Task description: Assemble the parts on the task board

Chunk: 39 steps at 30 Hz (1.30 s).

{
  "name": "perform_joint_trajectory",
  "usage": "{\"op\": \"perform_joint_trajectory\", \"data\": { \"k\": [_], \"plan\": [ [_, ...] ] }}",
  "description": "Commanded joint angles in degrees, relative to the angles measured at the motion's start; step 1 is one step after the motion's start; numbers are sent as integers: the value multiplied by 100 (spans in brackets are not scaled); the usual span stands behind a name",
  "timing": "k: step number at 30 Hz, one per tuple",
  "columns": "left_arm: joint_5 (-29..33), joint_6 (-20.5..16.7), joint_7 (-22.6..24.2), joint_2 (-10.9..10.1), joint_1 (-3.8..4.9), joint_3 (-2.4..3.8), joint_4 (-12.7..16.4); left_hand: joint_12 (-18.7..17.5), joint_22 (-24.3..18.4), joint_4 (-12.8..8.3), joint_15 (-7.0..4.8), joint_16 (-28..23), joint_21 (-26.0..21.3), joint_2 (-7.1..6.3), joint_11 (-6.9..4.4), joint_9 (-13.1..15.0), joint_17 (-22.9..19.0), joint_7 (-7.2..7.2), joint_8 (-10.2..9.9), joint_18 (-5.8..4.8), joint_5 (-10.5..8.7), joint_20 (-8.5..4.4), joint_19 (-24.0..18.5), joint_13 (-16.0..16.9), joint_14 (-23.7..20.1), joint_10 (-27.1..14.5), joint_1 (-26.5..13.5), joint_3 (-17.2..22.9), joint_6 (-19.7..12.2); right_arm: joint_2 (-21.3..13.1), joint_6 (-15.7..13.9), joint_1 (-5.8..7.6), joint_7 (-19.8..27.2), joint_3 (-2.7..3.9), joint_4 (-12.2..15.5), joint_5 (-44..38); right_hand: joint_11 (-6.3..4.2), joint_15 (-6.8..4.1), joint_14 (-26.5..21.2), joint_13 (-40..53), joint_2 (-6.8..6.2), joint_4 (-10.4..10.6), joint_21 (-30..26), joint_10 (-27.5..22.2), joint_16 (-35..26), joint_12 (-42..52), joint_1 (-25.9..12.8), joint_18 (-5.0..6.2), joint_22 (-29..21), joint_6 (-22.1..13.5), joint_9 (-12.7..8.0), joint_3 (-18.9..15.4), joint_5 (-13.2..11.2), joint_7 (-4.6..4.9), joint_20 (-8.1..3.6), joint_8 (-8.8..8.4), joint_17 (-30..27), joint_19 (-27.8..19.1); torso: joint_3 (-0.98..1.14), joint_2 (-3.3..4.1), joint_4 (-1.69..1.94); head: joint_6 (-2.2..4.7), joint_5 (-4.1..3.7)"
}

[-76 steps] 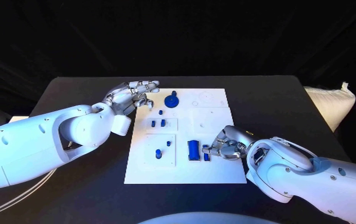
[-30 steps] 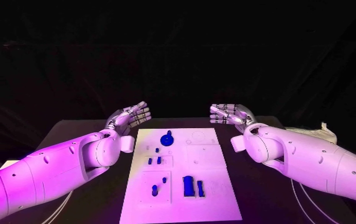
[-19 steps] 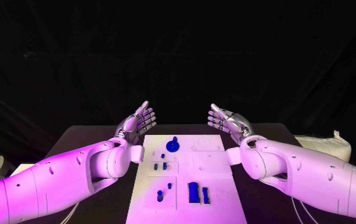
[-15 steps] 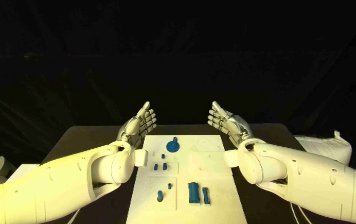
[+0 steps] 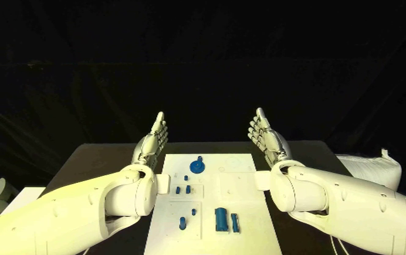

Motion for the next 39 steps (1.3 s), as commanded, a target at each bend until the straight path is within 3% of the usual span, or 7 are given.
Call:
{"op": "perform_joint_trajectory", "data": {
  "k": [1, 18, 19, 21, 22, 26, 39],
  "plan": [
    [-178, -215, 142, 4, 1, 7, 16, -33, -439, -4, -8, -211, -41, 0, -17, -8, -7, -30, -39, -169, -37, -81, -314, -6, -385, -432, -571, -526, -426, 2, -105, -2, 161, 1, 11, 53, -8, -2, -510, -8, 0, -45, -34, -475, -22, -37, -648, -122, -67, -413, -11, -10, -51, -26, -28, -40, -23, -468, -1, 0, 0, 0, 0],
    [-178, -215, 142, 4, 1, 7, 16, -33, -439, -4, -8, -211, -41, 0, -17, -8, -7, -30, -39, -169, -37, -81, -976, -6, -785, -890, -1185, -526, -871, 2, -105, -2, 161, 1, 11, 53, -8, -2, -1062, -8, 0, -45, -34, -993, -22, -37, -1346, -122, -67, -854, -11, -10, -51, -26, -28, -40, -23, -981, -1, 0, 0, 0, 0],
    [-178, -215, 142, 4, 1, 7, 16, -33, -439, -4, -8, -211, -41, 0, -17, -8, -7, -30, -39, -169, -37, -81, -976, -6, -1210, -914, -1213, -526, -890, 2, -105, -2, 161, 1, 11, 53, -8, -2, -1093, -8, 0, -45, -34, -1006, -22, -37, -1373, -122, -67, -878, -11, -10, -51, -26, -28, -40, -23, -998, -1, 0, 0, 0, 0],
    [-178, -215, 142, 4, 1, 7, 16, -33, -439, -4, -8, -211, -41, 0, -17, -8, -7, -30, -39, -169, -37, -81, -976, -6, -1210, -940, -1243, -526, -920, 2, -105, -2, 161, 1, 11, 53, -8, -2, -1602, -8, 0, -45, -34, -1493, -22, -37, -1576, -122, -67, -1293, -11, -10, -51, -26, -28, -40, -23, -1480, -1, 0, 0, 0, 0],
    [-178, -215, 142, 4, 1, 7, 16, -33, -439, -4, -8, -211, -41, 0, -17, -8, -7, -30, -39, -169, -37, -81, -976, -6, -1210, -950, -1271, -526, -1326, 2, -105, -2, 161, 1, 11, 53, -8, -2, -1602, -8, 0, -45, -34, -1493, -22, -37, -2029, -122, -67, -1293, -11, -10, -51, -26, -28, -40, -23, -1480, -1, 0, 0, 0, 0],
    [-178, -215, 142, 4, 1, 7, 16, -33, -439, -4, -8, -211, -41, 0, -17, -8, -7, -30, -39, -169, -37, -81, -976, -6, -1210, -1355, -1789, -526, -1326, 2, -105, -2, 161, 1, 11, 53, -8, -2, -1602, -8, 0, -45, -34, -1493, -22, -37, -2029, -122, -67, -1293, -11, -10, -51, -26, -28, -40, -23, -1480, -1, 0, 0, 0, 0],
    [-178, -215, 142, 4, 1, 7, 16, -33, -439, -4, -8, -211, -41, 0, -17, -8, -7, -30, -39, -169, -37, -81, -976, -6, -1210, -1355, -1789, -526, -1326, 2, -105, -2, 161, 1, 11, 53, -8, -2, -1602, -8, 0, -45, -34, -1493, -22, -37, -2029, -122, -67, -1293, -11, -10, -51, -26, -28, -40, -23, -1480, -1, 0, 0, 0, 0]
  ]
}}
